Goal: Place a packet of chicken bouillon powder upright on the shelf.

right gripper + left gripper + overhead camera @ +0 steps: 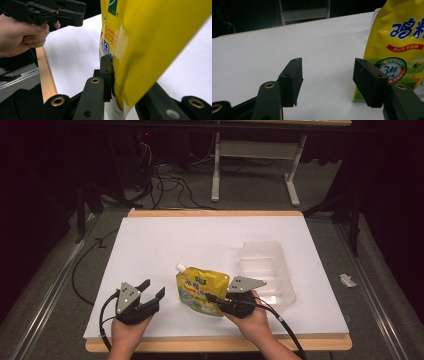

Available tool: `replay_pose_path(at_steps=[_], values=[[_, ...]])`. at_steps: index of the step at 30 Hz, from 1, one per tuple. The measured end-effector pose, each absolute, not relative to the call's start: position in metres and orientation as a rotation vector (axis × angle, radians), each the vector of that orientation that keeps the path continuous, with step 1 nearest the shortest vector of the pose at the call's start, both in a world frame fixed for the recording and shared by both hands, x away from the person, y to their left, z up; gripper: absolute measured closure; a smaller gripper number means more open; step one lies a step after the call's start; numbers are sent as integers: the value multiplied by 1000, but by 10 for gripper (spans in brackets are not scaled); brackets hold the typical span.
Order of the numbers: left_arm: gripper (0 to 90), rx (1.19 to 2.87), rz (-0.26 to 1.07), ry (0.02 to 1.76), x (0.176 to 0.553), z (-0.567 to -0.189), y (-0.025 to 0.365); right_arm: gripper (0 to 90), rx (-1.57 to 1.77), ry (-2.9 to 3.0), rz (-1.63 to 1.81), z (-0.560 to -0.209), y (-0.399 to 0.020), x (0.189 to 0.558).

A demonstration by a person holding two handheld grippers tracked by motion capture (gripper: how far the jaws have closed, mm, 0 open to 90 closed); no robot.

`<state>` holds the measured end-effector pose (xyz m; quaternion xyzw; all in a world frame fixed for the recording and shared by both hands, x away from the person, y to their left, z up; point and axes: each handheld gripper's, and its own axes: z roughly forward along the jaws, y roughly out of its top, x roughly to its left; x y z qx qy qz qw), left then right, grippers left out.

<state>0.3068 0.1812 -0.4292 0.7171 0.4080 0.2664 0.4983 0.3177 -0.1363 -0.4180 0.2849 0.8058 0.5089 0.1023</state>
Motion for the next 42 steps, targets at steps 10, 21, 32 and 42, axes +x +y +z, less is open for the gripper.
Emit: replay_pose_path(at_steps=[10,21,32,42], values=[[413,1747,638,981,307,-430,180,837,831,2383,1511,-417,-135,317],[413,1750,643,980,307,-430,180,857,828,2382,1523,-417,-135,316],[412,1750,643,980,307,-430,180,864,822,2379,1524,-415,-135,315],[412,1751,640,982,307,-430,180,873,809,2373,1529,-412,-137,314]])
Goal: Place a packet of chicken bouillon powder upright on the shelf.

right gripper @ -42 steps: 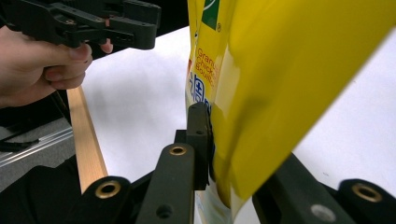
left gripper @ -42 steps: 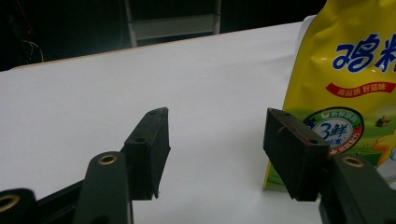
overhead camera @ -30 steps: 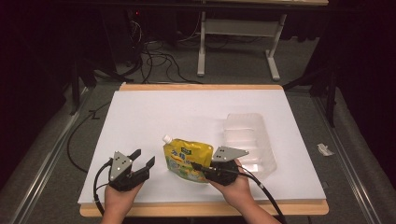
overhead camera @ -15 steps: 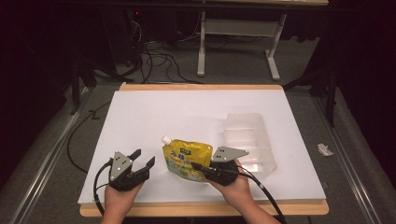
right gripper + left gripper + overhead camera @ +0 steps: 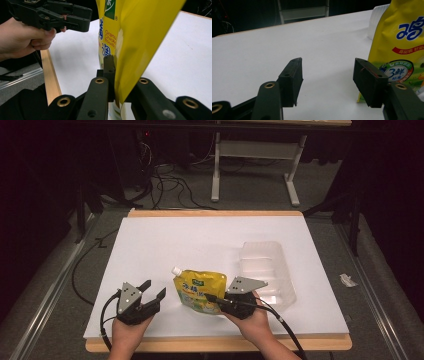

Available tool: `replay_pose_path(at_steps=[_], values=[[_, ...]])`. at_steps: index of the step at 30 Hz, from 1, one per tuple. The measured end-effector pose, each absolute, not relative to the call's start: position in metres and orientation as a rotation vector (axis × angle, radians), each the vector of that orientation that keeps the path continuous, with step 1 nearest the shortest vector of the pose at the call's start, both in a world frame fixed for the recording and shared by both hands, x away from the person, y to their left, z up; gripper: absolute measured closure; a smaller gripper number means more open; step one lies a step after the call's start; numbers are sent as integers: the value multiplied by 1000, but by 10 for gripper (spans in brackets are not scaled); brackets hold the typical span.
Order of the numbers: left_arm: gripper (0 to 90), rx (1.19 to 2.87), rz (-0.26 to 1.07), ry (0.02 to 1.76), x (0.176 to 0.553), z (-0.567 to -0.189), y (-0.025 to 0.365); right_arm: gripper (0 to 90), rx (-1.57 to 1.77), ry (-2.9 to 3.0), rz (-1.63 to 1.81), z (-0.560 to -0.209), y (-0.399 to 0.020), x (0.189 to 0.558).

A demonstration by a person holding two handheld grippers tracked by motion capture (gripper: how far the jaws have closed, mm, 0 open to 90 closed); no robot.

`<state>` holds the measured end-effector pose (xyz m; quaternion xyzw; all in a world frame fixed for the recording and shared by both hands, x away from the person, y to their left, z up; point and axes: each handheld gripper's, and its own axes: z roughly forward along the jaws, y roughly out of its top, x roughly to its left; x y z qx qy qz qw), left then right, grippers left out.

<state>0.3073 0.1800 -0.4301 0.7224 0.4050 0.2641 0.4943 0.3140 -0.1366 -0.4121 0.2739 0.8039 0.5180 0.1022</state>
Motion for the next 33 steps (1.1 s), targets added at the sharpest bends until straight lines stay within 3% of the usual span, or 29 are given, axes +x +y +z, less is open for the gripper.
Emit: replay_pose_path(at_steps=[33], values=[[379,1766,624,999,311,-434,179,888,733,2302,1610,-382,-168,303]])
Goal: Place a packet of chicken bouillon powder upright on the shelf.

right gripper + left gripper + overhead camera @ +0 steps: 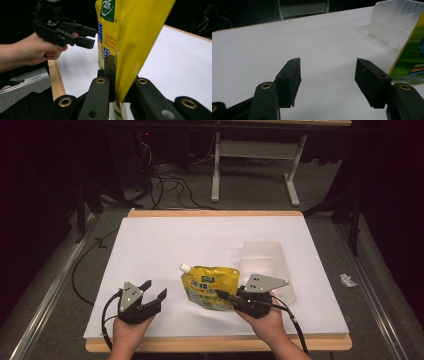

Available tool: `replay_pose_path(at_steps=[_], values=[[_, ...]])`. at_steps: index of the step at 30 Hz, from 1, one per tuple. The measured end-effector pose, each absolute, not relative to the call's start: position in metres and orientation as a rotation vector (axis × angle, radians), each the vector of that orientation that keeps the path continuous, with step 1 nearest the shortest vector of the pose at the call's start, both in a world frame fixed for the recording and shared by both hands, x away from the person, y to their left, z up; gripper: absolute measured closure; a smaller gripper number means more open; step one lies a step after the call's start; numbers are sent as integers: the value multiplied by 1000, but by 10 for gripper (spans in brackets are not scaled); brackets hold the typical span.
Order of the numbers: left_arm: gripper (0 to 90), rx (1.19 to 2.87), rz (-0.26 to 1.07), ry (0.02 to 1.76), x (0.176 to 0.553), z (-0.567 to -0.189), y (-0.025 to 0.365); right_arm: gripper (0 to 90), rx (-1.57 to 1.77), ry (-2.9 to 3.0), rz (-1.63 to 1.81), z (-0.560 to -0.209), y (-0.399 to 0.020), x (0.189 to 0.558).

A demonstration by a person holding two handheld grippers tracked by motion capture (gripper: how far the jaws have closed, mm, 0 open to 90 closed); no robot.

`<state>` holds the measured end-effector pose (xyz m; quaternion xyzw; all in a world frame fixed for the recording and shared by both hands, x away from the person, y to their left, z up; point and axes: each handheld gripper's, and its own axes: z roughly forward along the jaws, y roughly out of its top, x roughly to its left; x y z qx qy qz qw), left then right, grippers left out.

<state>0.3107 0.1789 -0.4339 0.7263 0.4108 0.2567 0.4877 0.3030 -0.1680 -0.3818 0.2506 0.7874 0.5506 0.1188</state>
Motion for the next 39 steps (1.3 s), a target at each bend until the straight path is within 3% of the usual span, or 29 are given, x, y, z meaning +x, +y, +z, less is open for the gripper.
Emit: replay_pose_path(at_steps=[23,39], values=[[354,1768,628,1015,311,-435,179,900,685,2192,1649,-332,-233,310],[323,1778,614,1016,313,-438,179,900,825,2095,1712,-344,-291,312]])
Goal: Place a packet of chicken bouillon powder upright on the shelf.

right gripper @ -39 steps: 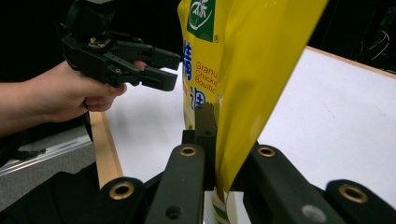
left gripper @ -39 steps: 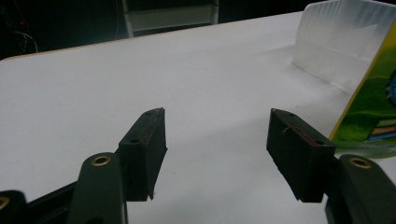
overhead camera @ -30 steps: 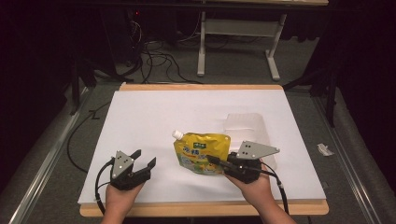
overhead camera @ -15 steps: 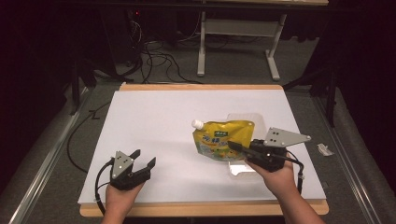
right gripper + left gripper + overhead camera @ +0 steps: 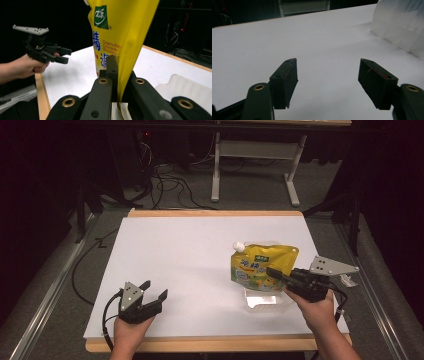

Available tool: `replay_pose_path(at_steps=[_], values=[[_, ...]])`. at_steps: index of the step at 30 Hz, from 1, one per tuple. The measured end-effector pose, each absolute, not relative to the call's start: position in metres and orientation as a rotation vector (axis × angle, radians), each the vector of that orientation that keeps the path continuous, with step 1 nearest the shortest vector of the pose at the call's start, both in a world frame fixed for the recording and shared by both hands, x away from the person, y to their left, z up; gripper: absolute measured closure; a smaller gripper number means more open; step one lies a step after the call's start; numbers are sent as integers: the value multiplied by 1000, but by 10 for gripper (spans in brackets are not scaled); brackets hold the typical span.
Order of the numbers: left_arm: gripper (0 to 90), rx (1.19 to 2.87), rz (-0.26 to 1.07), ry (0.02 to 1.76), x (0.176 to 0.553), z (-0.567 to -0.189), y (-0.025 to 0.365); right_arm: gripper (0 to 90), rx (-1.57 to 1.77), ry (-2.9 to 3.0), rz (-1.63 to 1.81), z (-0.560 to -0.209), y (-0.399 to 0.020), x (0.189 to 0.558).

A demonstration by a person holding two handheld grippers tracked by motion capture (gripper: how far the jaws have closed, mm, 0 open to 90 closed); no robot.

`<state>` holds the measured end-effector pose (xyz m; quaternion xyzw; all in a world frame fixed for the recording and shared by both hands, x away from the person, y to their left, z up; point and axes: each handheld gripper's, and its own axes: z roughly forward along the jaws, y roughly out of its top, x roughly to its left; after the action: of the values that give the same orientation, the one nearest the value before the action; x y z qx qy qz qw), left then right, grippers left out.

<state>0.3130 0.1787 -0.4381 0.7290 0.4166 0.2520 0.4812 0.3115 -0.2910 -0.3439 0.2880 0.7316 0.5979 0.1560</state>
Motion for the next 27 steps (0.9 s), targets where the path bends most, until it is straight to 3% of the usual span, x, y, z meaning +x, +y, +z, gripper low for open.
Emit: replay_pose_path(at_steps=[27], values=[[325,1789,622,999,312,-438,177,900,955,2043,1686,-362,-323,303]])
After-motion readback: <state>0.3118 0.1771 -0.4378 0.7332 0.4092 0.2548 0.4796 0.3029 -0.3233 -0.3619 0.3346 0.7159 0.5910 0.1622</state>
